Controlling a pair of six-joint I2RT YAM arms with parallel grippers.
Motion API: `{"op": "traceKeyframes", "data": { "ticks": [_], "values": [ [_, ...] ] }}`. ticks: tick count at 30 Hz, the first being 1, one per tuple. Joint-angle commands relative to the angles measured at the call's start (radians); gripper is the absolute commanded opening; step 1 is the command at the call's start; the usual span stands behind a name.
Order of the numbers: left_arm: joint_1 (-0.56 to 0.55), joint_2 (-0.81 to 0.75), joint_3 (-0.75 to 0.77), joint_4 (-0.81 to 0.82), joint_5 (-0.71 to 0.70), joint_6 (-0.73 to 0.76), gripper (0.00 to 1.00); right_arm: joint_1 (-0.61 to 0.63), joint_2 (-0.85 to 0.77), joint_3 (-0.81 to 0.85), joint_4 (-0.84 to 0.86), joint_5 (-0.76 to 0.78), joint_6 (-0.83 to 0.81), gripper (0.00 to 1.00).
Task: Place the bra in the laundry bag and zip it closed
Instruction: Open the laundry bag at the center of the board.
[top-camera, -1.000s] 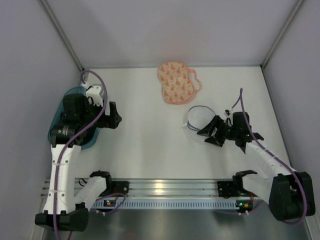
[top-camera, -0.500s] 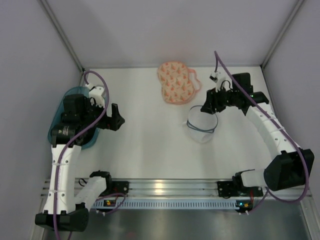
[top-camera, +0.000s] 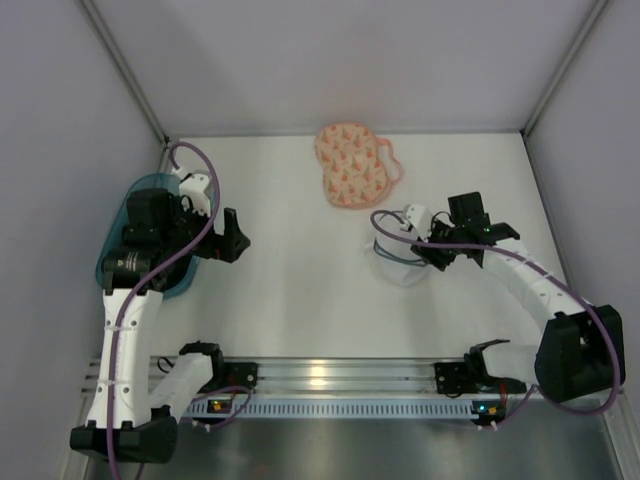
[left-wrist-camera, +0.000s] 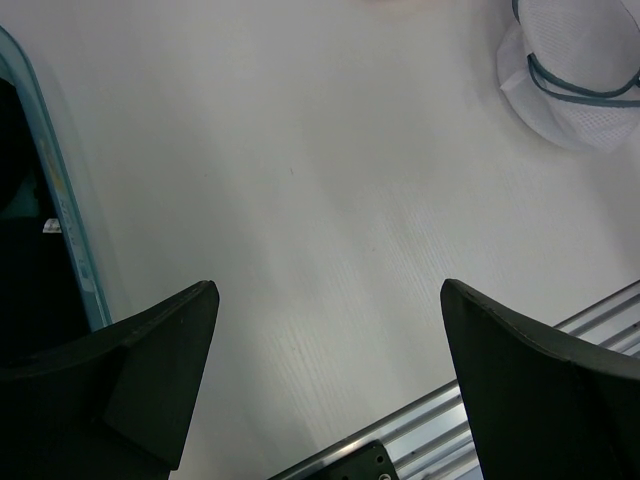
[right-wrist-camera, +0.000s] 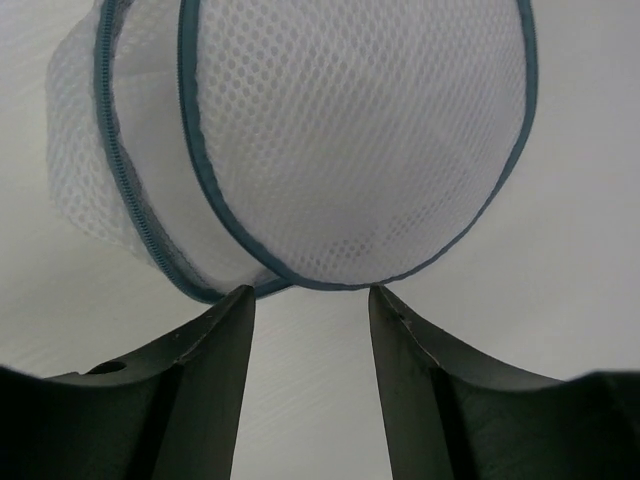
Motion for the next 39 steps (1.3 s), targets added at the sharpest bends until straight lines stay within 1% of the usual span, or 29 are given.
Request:
{"op": "traceKeyframes", "data": {
  "ticks": [1,2,3,4,5,6,7,8,10,11,12,14,20,24,31,34,35,37,38,39],
  "values": [
    [0.001,-0.009,0.0,0.01,0.024,0.01,0.99,-0.001,-0.015,0.02,0.152,0.028,-0.076,0.5],
    [0.001,-0.006,-0.002,0.009,0.021,0.01,0.99,-0.024,0.008,0.049,0.146,0.023,-0.04,0.5],
    [0.0,-0.009,-0.003,0.01,0.02,0.013,0.99,-0.042,0.076,0.089,0.091,0.0,0.024,0.5],
    [0.001,-0.009,-0.005,0.009,0.021,0.013,0.99,-0.065,0.112,0.179,0.056,-0.026,0.058,0.5],
    [0.001,-0.008,-0.008,0.012,0.021,0.013,0.99,-0.115,0.15,0.224,0.029,-0.091,0.098,0.51],
    [0.001,-0.006,-0.01,0.012,0.018,0.016,0.99,-0.14,0.219,0.265,0.006,-0.13,0.177,0.52],
    [0.001,-0.005,-0.011,0.012,0.021,0.017,0.99,-0.19,0.255,0.342,-0.03,-0.164,0.223,0.54],
    [0.0,0.001,-0.01,0.011,0.023,0.019,0.99,-0.215,0.322,0.376,-0.041,-0.22,0.321,0.55],
    [0.001,0.008,-0.005,0.011,0.024,0.019,0.99,-0.251,0.383,0.456,-0.072,-0.282,0.412,0.55],
    [0.001,0.012,0.001,0.009,0.024,0.021,0.99,-0.313,0.411,0.47,-0.08,-0.345,0.491,0.56],
    [0.001,0.014,0.003,0.012,0.024,0.022,0.99,-0.332,0.449,0.479,-0.081,-0.379,0.523,0.56],
    [0.001,0.012,0.006,0.012,0.017,0.024,0.99,-0.376,0.476,0.47,-0.086,-0.446,0.572,0.56],
    [0.0,0.015,-0.007,0.012,0.012,0.036,0.99,-0.412,0.531,0.382,-0.074,-0.564,0.693,0.56],
    [0.001,0.021,-0.005,0.011,0.008,0.031,0.99,-0.416,0.581,0.336,-0.04,-0.591,0.73,0.56],
    [0.001,0.034,0.006,0.012,0.02,0.021,0.99,-0.441,0.644,0.323,-0.025,-0.618,0.762,0.58],
    [0.001,0.035,0.004,0.012,0.02,0.017,0.99,-0.453,0.643,0.307,-0.017,-0.669,0.762,0.54],
    [0.0,0.035,0.004,0.011,0.02,0.017,0.99,-0.455,0.64,0.303,-0.015,-0.701,0.765,0.47],
    [0.001,0.037,0.004,0.012,0.02,0.017,0.99,-0.461,0.631,0.293,-0.012,-0.724,0.77,0.39],
    [0.001,0.035,0.006,0.012,0.018,0.016,0.99,-0.462,0.631,0.292,-0.015,-0.745,0.77,0.31],
    [0.001,0.034,0.007,0.012,0.018,0.014,0.99,-0.466,0.626,0.29,-0.02,-0.752,0.77,0.27]
  ]
}}
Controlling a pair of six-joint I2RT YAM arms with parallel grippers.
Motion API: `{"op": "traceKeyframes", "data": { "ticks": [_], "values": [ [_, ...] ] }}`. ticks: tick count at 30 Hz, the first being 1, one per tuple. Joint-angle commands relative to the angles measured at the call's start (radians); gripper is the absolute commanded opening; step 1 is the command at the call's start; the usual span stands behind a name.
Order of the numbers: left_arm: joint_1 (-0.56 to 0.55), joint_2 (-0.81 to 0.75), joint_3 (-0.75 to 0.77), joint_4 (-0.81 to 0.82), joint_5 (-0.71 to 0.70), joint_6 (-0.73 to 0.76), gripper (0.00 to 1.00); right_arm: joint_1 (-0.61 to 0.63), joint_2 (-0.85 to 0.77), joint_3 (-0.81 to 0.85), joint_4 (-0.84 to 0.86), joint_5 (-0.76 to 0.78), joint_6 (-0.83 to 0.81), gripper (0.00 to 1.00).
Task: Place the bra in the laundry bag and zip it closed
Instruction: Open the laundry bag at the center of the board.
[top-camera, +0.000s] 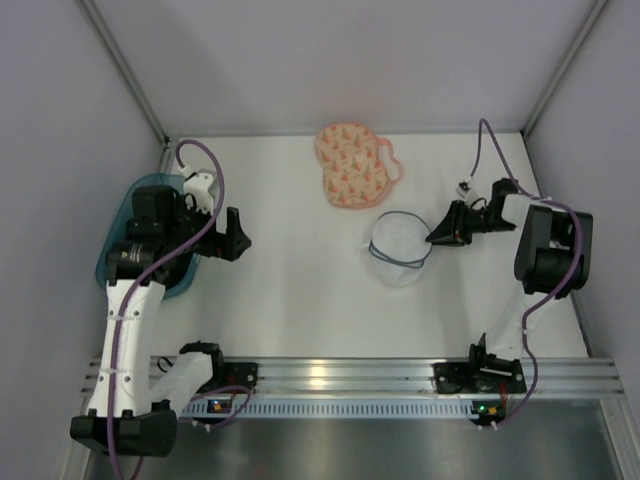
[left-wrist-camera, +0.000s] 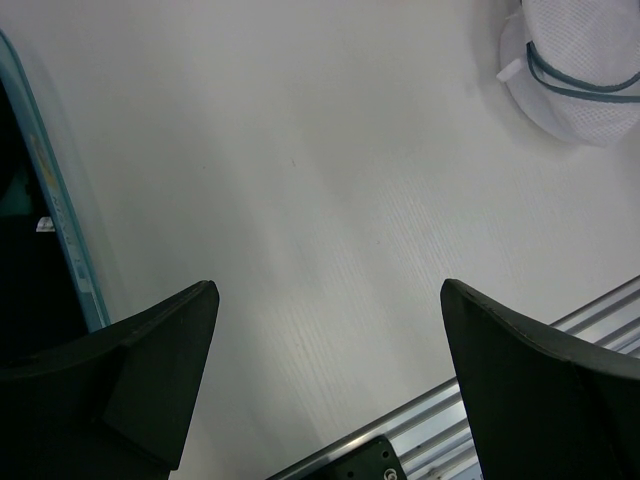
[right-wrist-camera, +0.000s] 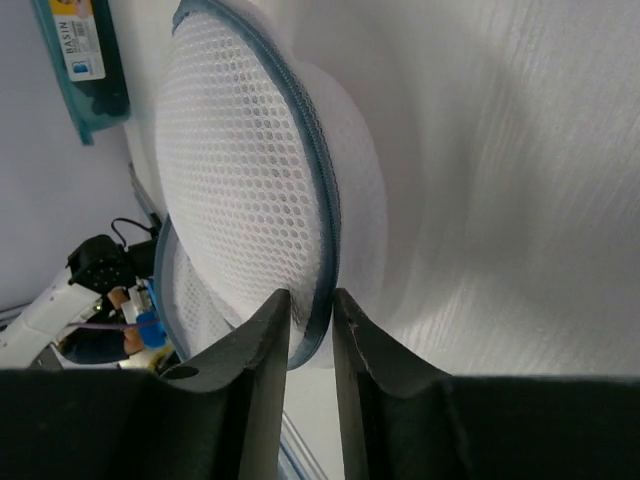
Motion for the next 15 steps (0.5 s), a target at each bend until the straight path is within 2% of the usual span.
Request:
{"op": "traceKeyframes", "data": {
  "ticks": [1,3,8,15],
  "values": [
    [0.001,-0.007,0.012,0.012,0.015,-0.007,0.99,-0.018,-0.032,-0.004,0.017,-0.1,0.005,0.23],
    [0.001,-0.009,0.012,0.01,0.011,-0.006,0.99,-0.029,-0.052,-0.003,0.005,-0.108,0.0,0.12],
    [0.0,-0.018,0.009,0.012,0.008,0.0,0.99,-0.092,-0.119,0.022,-0.034,-0.094,-0.015,0.0],
    [0.001,-0.015,0.005,0.012,0.006,0.011,0.99,-0.139,-0.263,0.102,-0.123,-0.079,-0.089,0.0]
  ]
}}
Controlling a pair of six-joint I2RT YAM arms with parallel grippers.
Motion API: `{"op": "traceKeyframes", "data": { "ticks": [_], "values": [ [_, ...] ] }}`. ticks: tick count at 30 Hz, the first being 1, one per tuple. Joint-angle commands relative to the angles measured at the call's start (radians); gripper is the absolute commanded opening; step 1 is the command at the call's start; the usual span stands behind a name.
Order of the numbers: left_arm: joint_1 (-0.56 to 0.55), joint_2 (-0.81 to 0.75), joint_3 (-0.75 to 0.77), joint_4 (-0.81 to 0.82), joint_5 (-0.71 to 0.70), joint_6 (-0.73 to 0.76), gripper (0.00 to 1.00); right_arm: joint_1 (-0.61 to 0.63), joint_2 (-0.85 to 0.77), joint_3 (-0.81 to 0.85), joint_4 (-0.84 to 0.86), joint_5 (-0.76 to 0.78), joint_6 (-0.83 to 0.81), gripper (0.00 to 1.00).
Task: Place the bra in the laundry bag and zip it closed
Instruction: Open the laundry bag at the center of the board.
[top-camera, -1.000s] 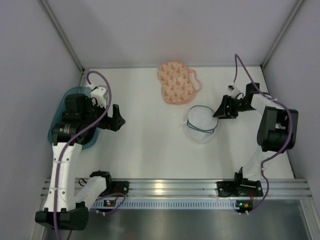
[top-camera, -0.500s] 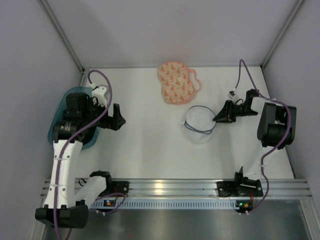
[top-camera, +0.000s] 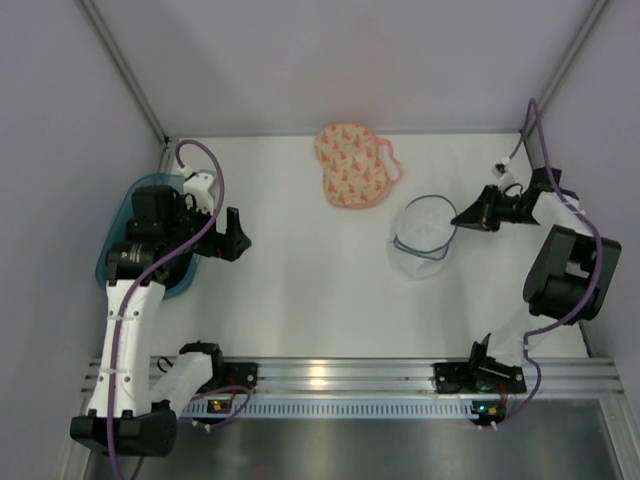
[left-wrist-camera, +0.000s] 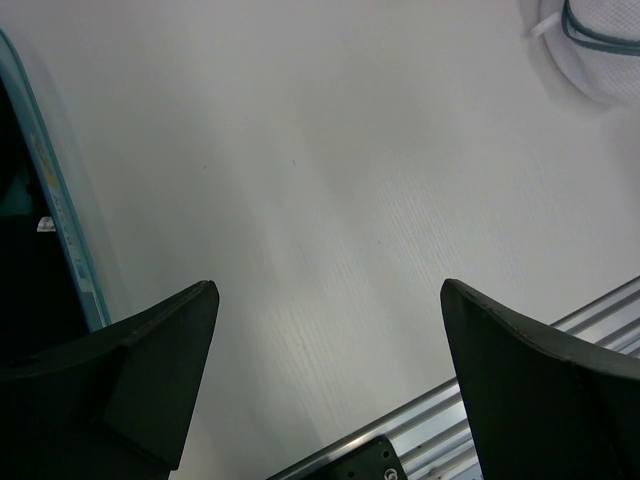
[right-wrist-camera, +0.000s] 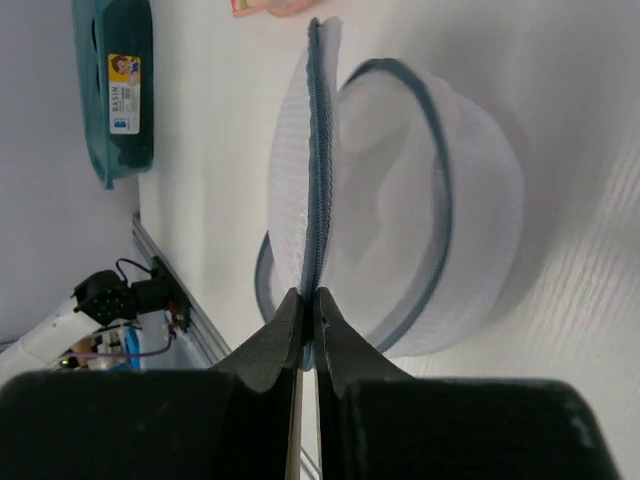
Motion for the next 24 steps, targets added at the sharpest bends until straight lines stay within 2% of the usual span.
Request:
{"op": "traceKeyframes", "data": {
  "ticks": [1,6,10,14,15,16,17,19,20,24],
  "values": [
    [0.001,-0.011,0.003,0.012,0.004,0.009,0.99,0.009,-0.13,0.07,-0.063,-0.017,-0.074,0.0],
    [0.0,0.003,0.005,0.01,-0.036,0.003,0.99,0.107,-0.254,0.045,-0.057,0.142,-0.191,0.0],
    [0.001,0.009,0.006,0.01,-0.073,-0.013,0.99,0.289,-0.329,0.005,-0.01,0.355,-0.222,0.0],
    [0.0,0.01,0.0,0.012,-0.113,-0.023,0.99,0.457,-0.357,-0.031,0.026,0.483,-0.2,0.03],
    [0.001,0.017,0.0,0.011,-0.128,-0.028,0.99,0.481,-0.357,-0.036,0.036,0.495,-0.193,0.07],
    [0.001,0.02,-0.002,0.012,-0.136,-0.031,0.99,0.533,-0.357,-0.039,0.036,0.515,-0.188,0.18],
    [0.0,0.021,-0.002,0.012,-0.144,-0.033,0.99,0.561,-0.352,-0.042,0.038,0.525,-0.185,0.24],
    [0.0,0.027,-0.006,0.012,-0.144,-0.037,0.99,0.622,-0.349,-0.044,0.035,0.532,-0.179,0.3],
    [0.001,0.029,-0.006,0.012,-0.142,-0.037,0.99,0.636,-0.346,-0.039,0.035,0.525,-0.176,0.4],
    [0.001,0.032,-0.006,0.012,-0.134,-0.034,0.99,0.649,-0.346,-0.013,0.003,0.444,-0.193,0.53]
  ]
}}
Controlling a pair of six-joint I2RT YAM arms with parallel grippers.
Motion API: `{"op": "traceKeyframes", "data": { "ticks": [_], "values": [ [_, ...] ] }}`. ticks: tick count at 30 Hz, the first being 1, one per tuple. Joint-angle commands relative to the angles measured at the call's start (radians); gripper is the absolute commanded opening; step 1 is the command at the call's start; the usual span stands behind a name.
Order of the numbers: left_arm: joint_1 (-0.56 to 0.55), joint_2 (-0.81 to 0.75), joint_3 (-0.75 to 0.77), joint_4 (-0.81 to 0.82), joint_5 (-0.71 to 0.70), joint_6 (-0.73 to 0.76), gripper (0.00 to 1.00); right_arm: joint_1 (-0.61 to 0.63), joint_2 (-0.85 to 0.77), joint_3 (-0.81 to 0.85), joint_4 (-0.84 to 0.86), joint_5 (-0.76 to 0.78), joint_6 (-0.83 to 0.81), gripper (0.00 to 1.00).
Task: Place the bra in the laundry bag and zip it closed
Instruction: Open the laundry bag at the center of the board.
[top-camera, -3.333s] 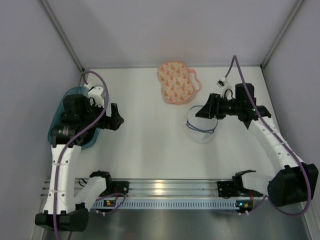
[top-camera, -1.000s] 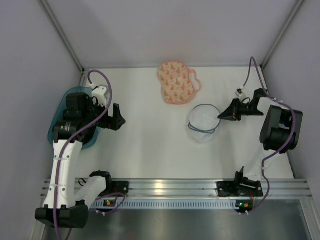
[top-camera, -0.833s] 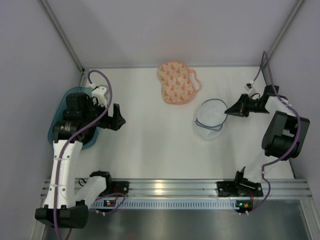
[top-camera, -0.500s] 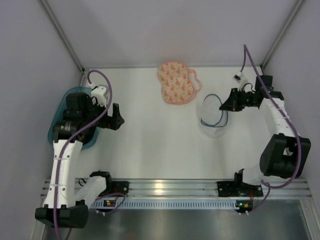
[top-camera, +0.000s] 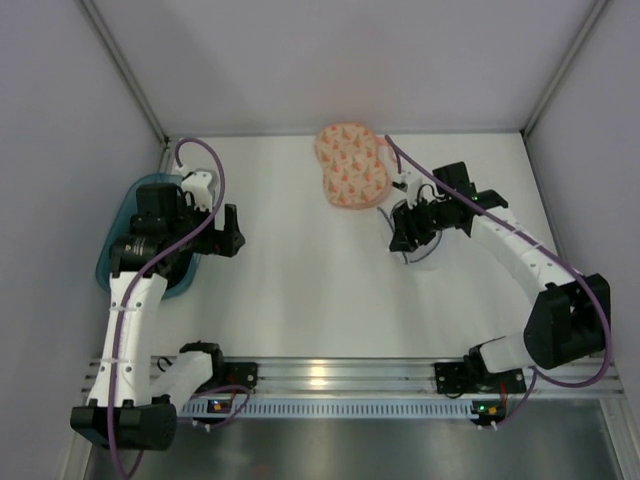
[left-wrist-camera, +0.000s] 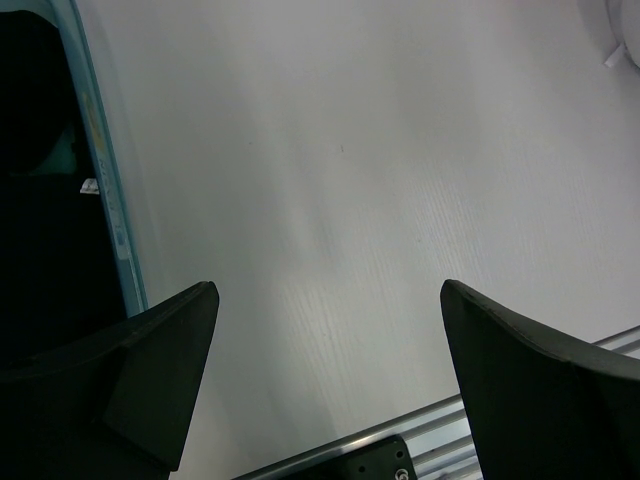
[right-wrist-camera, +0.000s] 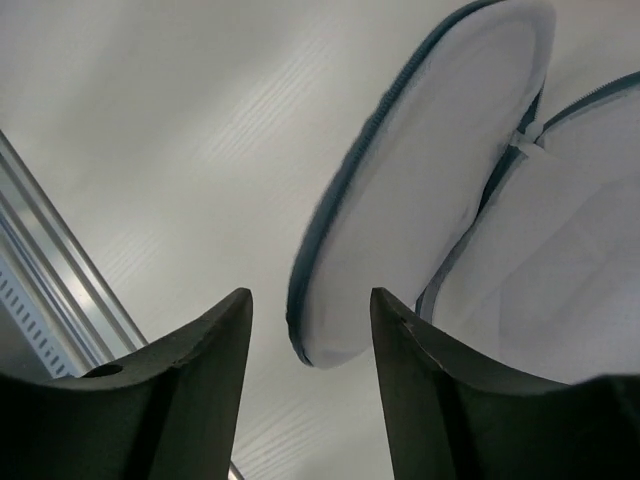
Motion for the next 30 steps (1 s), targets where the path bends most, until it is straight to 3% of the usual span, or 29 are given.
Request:
{"op": "traceKeyframes", "data": {
  "ticks": [1,2,4,8,13,18,23,30],
  "values": [
    [0.001,0.0,-0.002,0.012,-0.012,-0.006,0.99,0.008,-0.014,0.037,-0.032,-0.076,-0.054,0.52],
    [0.001,0.001,-0.002,0.012,-0.014,-0.003,0.99,0.008,-0.014,0.042,-0.04,-0.09,-0.065,0.52],
    [0.001,0.003,-0.002,0.01,-0.015,0.002,0.99,0.008,-0.006,0.049,-0.068,-0.136,-0.098,0.62],
    [0.001,-0.003,-0.008,0.01,-0.008,-0.004,0.99,0.006,0.012,0.071,-0.133,-0.174,-0.12,0.65],
    [0.003,0.034,-0.004,0.01,-0.074,-0.046,0.99,-0.036,-0.014,0.023,0.064,0.014,0.006,0.64],
    [0.003,0.165,0.064,0.012,-0.239,-0.07,0.99,-0.052,0.093,0.033,0.145,0.145,0.053,0.64],
    [0.154,0.319,0.185,0.012,-0.247,-0.073,0.99,-0.121,0.25,0.091,0.167,0.163,0.113,0.63],
    [0.253,0.506,0.28,0.01,-0.295,-0.063,0.98,-0.23,0.362,0.115,0.214,0.244,0.122,0.63]
  ]
}}
